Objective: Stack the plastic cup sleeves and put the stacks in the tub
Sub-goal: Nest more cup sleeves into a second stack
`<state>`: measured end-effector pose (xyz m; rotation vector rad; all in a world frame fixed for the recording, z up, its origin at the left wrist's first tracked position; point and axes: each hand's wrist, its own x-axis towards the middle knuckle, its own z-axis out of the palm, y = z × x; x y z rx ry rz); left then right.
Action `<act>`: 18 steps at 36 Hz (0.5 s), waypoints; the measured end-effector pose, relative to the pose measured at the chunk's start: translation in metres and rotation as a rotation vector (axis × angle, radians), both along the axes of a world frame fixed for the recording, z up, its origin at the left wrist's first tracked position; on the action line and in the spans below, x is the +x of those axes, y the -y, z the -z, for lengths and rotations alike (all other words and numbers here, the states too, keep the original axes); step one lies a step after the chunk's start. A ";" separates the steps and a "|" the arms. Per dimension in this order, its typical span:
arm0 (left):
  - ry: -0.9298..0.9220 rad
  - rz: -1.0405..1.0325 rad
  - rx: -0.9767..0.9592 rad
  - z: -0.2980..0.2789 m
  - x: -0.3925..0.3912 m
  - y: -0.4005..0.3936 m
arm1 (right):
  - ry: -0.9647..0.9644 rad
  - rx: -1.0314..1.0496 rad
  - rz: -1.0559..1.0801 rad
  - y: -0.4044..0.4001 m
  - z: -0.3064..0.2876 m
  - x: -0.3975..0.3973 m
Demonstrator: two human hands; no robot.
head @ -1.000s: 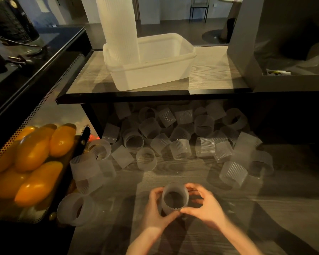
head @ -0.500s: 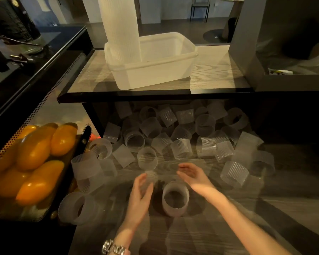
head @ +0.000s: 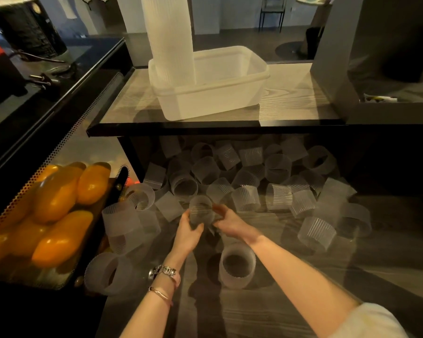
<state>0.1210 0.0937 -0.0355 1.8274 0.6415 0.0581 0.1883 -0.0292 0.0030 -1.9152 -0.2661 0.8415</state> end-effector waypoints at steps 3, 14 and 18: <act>0.039 -0.007 0.028 0.002 -0.004 0.002 | -0.012 0.020 0.031 0.001 0.001 -0.001; 0.025 0.004 0.020 0.012 -0.022 0.010 | 0.000 -0.061 0.015 0.025 0.014 0.000; 0.050 -0.008 -0.002 0.007 -0.024 0.015 | -0.005 -0.019 0.056 0.035 0.013 -0.001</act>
